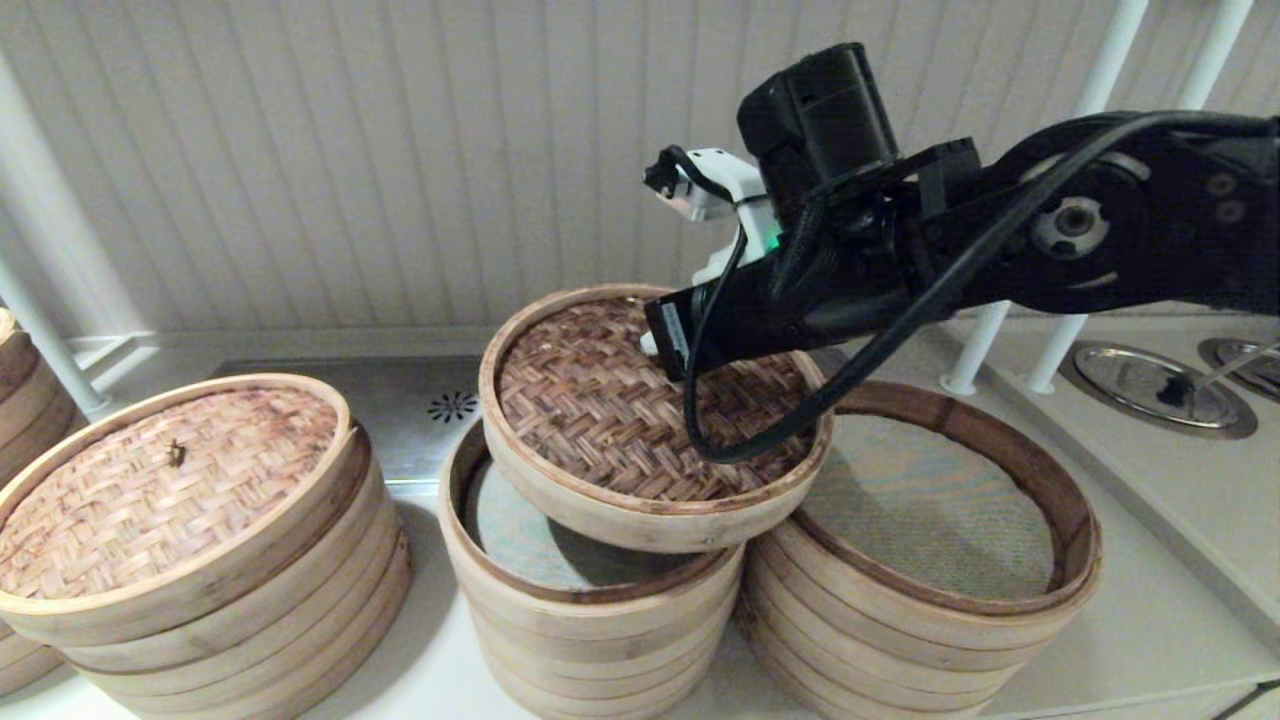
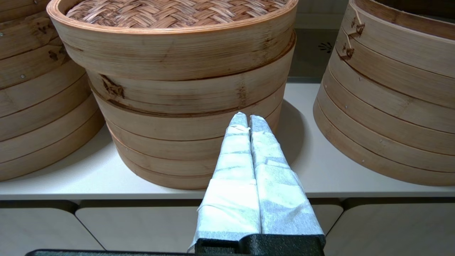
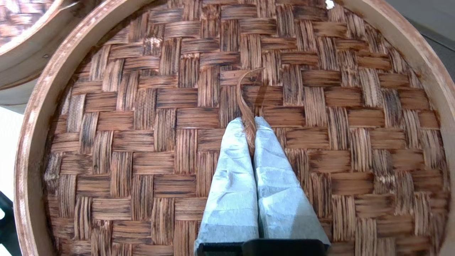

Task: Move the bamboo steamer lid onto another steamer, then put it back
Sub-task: Put the steamer

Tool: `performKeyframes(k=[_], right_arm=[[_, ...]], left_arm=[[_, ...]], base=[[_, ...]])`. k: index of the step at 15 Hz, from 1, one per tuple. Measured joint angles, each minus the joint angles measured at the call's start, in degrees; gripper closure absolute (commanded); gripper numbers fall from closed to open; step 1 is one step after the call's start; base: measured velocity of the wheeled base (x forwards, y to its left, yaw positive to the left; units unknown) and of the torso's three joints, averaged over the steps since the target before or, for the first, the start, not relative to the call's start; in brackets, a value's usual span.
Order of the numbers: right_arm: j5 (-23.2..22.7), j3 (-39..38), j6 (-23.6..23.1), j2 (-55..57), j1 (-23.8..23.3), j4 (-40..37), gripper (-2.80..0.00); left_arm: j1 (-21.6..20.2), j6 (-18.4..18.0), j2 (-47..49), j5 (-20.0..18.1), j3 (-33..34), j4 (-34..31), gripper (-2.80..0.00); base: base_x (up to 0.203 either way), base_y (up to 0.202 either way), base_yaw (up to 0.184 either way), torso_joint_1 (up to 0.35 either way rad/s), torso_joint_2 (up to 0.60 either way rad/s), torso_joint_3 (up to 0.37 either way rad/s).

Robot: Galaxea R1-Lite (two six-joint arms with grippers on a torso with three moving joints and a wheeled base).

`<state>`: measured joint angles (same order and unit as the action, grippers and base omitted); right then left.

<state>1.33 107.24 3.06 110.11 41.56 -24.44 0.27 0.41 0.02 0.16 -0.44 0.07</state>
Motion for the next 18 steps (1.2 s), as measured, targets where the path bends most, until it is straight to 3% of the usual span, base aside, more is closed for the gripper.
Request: performKeyframes(k=[18], right_arm=[[-0.46,4.08,-0.18,6.02,1.96,0.13,0.0]], left_arm=[[0.0,0.0,0.0,0.0,0.0,0.0,0.0]], base=[[0.0,0.0,0.0,0.0,0.0,0.0]])
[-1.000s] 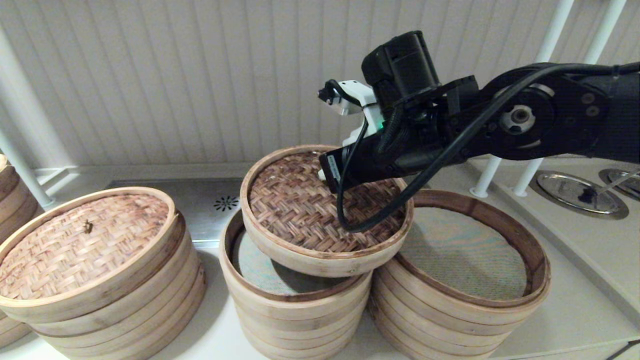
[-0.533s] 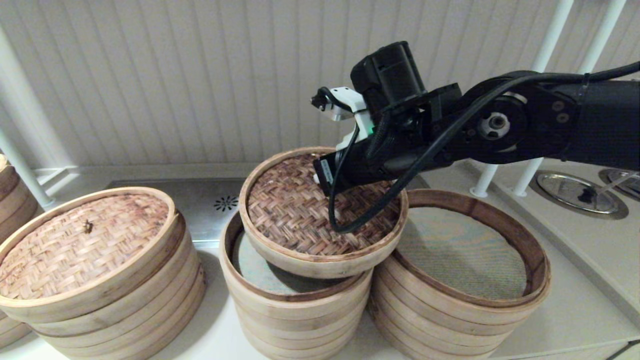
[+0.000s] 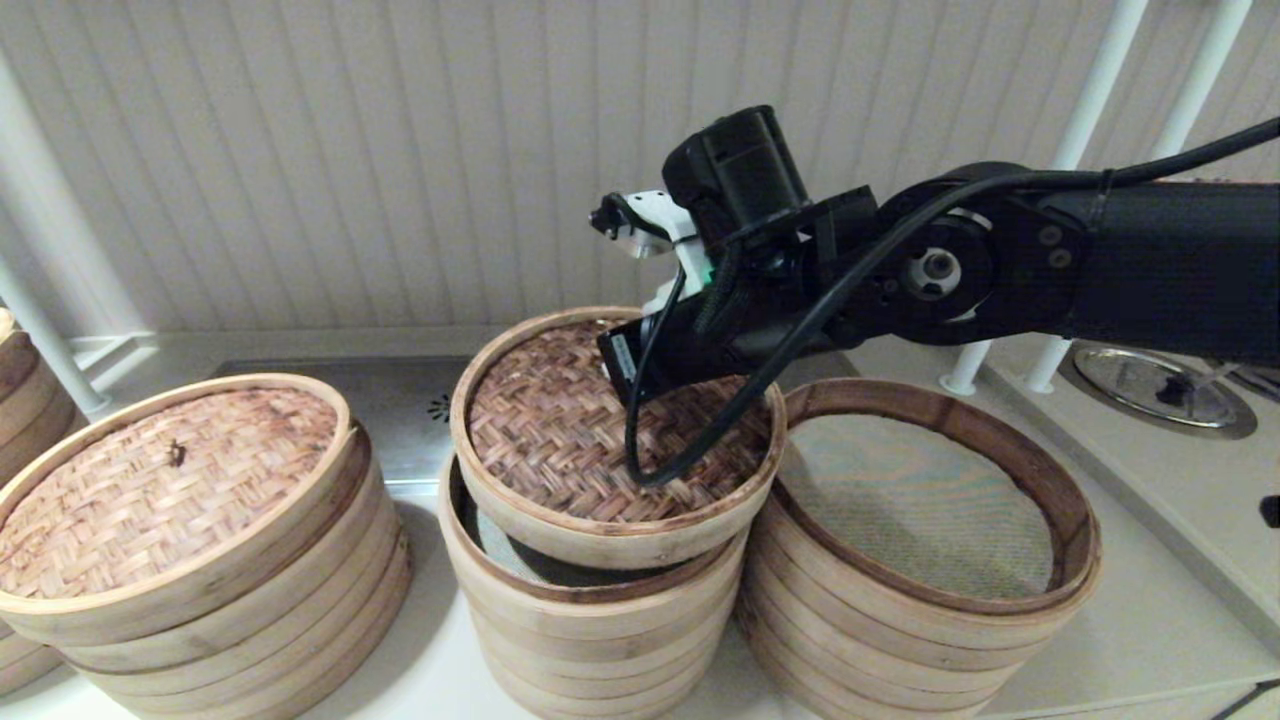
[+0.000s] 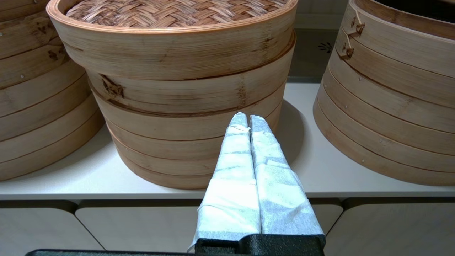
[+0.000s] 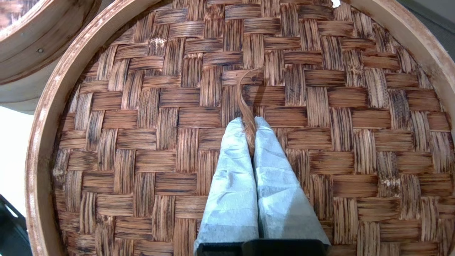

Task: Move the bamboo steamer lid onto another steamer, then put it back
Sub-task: Put the steamer

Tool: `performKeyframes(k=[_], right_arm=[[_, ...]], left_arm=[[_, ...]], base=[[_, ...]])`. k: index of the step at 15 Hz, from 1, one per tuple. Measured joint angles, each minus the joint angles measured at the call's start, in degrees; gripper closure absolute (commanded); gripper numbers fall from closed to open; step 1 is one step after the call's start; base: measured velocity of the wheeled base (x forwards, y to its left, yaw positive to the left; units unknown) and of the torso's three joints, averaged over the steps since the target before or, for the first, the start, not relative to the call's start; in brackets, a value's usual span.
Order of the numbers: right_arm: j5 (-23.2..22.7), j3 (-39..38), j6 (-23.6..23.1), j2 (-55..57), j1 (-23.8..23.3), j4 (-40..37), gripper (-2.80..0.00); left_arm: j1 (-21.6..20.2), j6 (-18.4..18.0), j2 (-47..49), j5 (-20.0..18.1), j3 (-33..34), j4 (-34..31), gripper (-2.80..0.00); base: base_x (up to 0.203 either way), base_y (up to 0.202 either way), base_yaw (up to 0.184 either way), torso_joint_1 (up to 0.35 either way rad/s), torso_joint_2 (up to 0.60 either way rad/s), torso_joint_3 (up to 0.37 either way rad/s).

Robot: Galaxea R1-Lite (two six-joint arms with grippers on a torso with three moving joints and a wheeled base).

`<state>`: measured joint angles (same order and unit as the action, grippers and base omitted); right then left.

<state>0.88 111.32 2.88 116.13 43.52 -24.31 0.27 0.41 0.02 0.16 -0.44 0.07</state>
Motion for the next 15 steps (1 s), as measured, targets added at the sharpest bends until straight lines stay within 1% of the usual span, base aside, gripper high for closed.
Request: performKeyframes(k=[10,15], right_arm=[[-0.28,-0.13,-0.11,1.27,2.65,-0.29,0.0],[-0.2,-0.57,-0.34,2.07,2.97,-0.27,0.0]], left_arm=[[0.0,0.0,0.0,0.0,0.0,0.0,0.0],[0.0,0.02,0.0,0.0,0.0,0.0,0.0]], base=[[0.0,0.0,0.0,0.0,0.0,0.0],[0.0,0.0,0.0,0.0,0.0,0.0]])
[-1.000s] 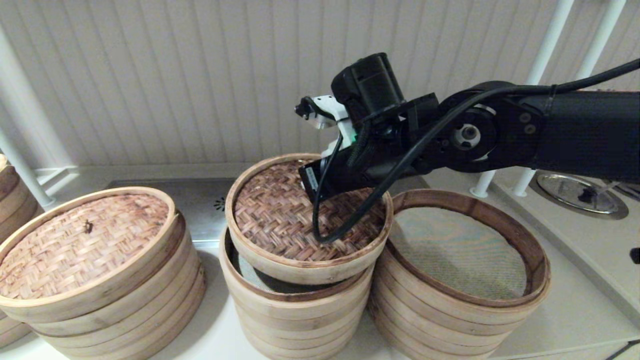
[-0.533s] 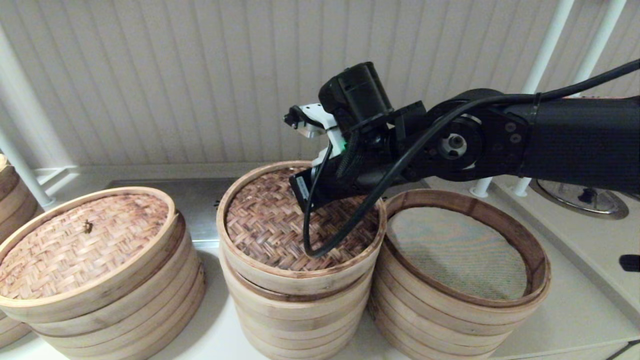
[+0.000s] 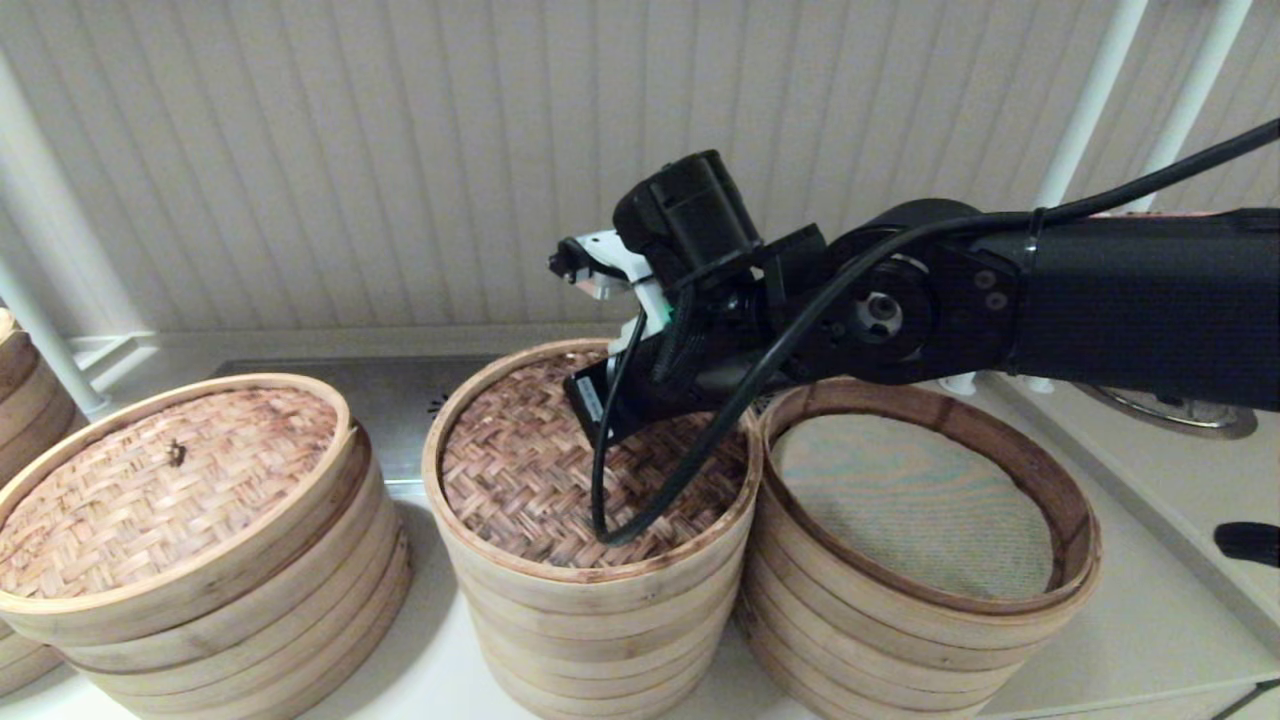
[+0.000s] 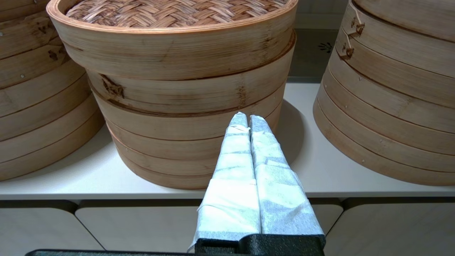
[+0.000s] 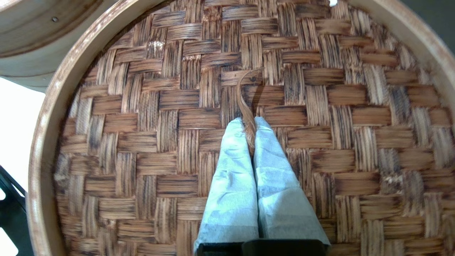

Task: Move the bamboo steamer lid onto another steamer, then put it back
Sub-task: Put the steamer

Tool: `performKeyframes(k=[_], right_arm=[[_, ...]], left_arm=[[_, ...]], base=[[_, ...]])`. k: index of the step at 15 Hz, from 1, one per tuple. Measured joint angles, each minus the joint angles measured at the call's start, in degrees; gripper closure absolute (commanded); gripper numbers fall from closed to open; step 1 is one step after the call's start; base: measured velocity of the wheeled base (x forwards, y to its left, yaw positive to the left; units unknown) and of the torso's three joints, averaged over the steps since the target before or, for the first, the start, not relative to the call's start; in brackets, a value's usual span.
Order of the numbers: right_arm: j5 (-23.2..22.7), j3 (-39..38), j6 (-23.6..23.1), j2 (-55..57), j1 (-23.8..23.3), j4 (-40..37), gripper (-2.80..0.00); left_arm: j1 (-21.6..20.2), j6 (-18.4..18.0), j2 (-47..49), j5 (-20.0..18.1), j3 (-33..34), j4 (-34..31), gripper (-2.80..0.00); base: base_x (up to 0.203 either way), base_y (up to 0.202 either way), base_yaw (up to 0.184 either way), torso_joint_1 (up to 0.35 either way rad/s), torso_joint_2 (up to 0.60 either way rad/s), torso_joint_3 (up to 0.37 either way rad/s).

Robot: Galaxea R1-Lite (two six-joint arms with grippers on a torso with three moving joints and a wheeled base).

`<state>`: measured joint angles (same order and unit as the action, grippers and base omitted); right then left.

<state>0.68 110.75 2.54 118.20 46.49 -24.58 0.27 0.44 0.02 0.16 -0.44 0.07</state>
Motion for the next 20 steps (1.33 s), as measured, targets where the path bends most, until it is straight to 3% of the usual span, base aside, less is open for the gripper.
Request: performKeyframes(k=[13,14,20], right_arm=[[1.72,1.07,-1.55,2.24,-0.49,0.51,0.0],[2.61,1.1,-1.8,2.31,-0.33,0.41,-2.8],[2.82,1.08,-1.94,1.62,-0.38,0.44,-2.8]], left_arm=[[0.0,-0.02,0.0,0.0,0.0,0.0,0.0],[0.0,-0.02,0.0,0.01,0.0,0.0,0.0],[0.0,-0.02,0.0,0.0,0.0,0.0,0.0]], base=[[0.0,0.0,0.0,0.0,0.0,0.0],[0.0,0.0,0.0,0.0,0.0,0.0],[0.0,0.0,0.0,0.0,0.0,0.0]])
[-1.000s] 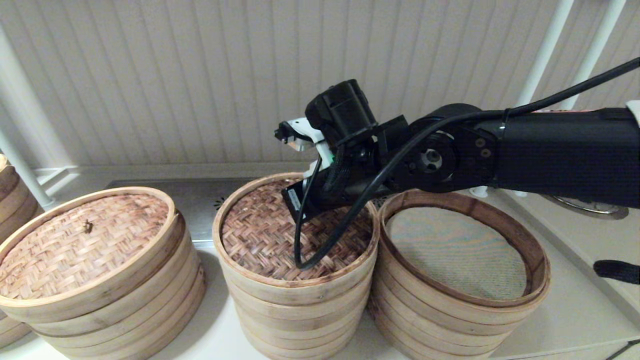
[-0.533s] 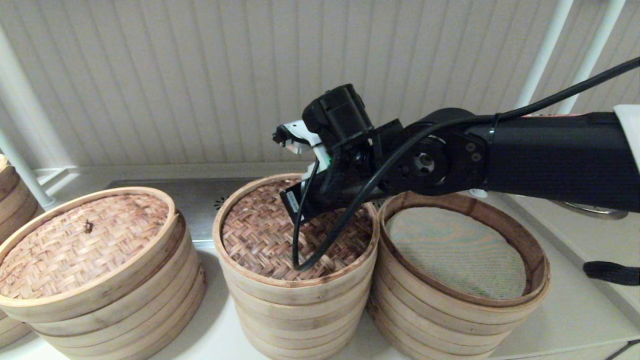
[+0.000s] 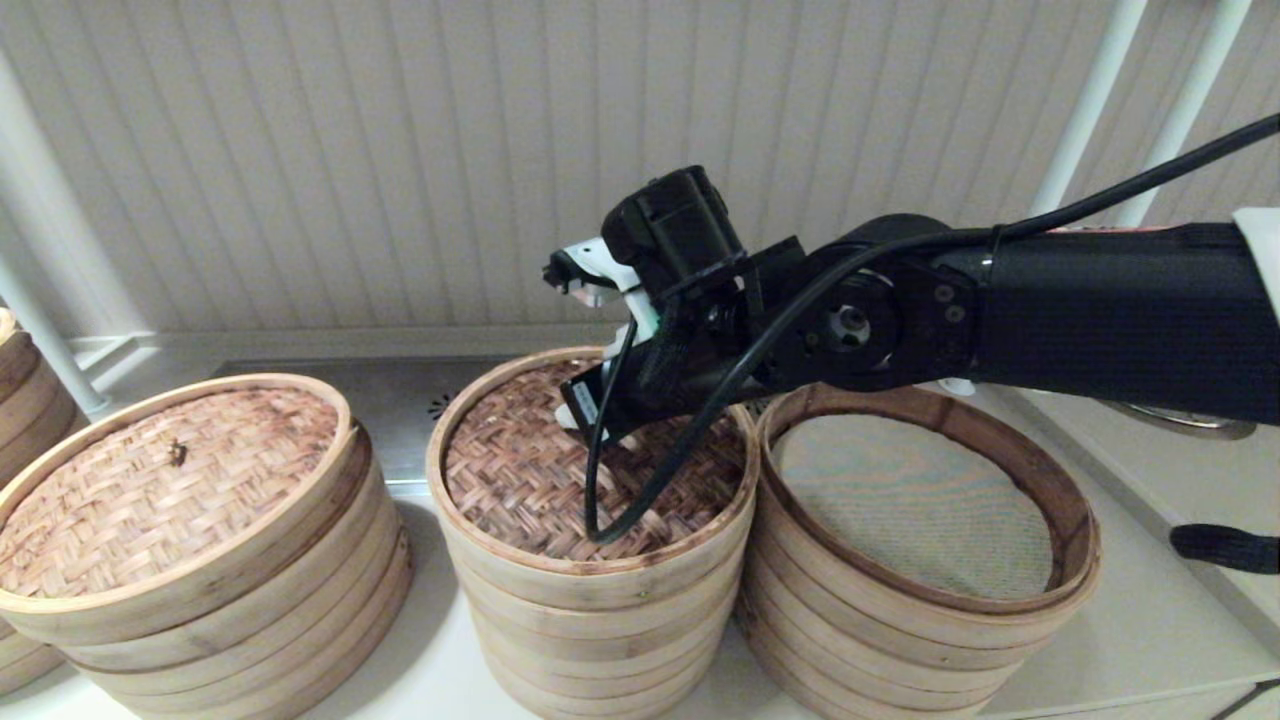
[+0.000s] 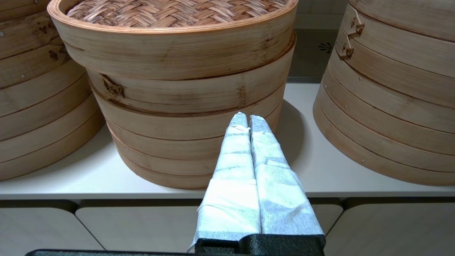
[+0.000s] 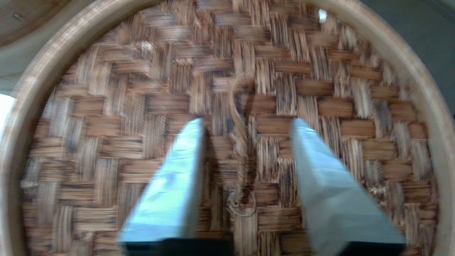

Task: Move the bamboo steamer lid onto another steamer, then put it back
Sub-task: Put the steamer, then pick up the steamer

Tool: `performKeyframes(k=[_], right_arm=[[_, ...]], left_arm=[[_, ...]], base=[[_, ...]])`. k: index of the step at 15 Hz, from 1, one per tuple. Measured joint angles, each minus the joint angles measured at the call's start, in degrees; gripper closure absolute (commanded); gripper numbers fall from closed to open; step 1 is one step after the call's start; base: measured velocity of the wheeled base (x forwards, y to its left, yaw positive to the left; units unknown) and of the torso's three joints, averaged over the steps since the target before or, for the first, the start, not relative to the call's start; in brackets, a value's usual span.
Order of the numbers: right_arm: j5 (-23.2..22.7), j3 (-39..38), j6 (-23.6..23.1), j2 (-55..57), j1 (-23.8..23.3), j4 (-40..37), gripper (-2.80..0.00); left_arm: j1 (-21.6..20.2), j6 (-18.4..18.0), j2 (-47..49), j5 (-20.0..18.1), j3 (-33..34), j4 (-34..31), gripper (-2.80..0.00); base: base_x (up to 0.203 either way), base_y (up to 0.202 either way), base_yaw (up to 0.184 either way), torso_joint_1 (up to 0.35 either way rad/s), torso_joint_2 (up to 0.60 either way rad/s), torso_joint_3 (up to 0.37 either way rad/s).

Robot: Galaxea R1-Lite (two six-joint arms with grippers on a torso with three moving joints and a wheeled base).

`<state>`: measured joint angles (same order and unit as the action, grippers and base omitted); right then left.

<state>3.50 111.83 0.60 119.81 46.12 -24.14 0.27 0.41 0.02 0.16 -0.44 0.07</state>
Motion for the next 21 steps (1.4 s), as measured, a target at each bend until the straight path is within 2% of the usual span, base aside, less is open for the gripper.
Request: performKeyframes(k=[8,9,14,17,21], right_arm=[[0.38,-2.95,0.2,-11.9,-0.74,-0.78,-2.8],[1.01,-4.38,0.17,-14.37,-1.2,-0.8,0.0],[7.56,-17.61,-0.33,-30.52,-6.49,-0.83,0.0],[8.51,-28.19,-0.45,-41.39,-13.97,-0.96,0.0],[8.93,-43.57,-0.09,-56.15,-19.84,-1.02,0.0]], left_arm=[[0.0,0.02,0.0,0.0,0.0,0.0,0.0],[0.0,0.0,0.0,0.0,0.0,0.0,0.0],[0.0,0.02,0.0,0.02,0.0,-0.01,0.0],[0.0,-0.01,0.0,0.0,0.0,-0.02,0.0],[0.0,0.02,0.0,-0.02,0.0,0.0,0.0]], base=[[0.0,0.0,0.0,0.0,0.0,0.0],[0.0,0.0,0.0,0.0,0.0,0.0],[0.0,0.0,0.0,0.0,0.0,0.0],[0.0,0.0,0.0,0.0,0.0,0.0],[0.0,0.0,0.0,0.0,0.0,0.0]])
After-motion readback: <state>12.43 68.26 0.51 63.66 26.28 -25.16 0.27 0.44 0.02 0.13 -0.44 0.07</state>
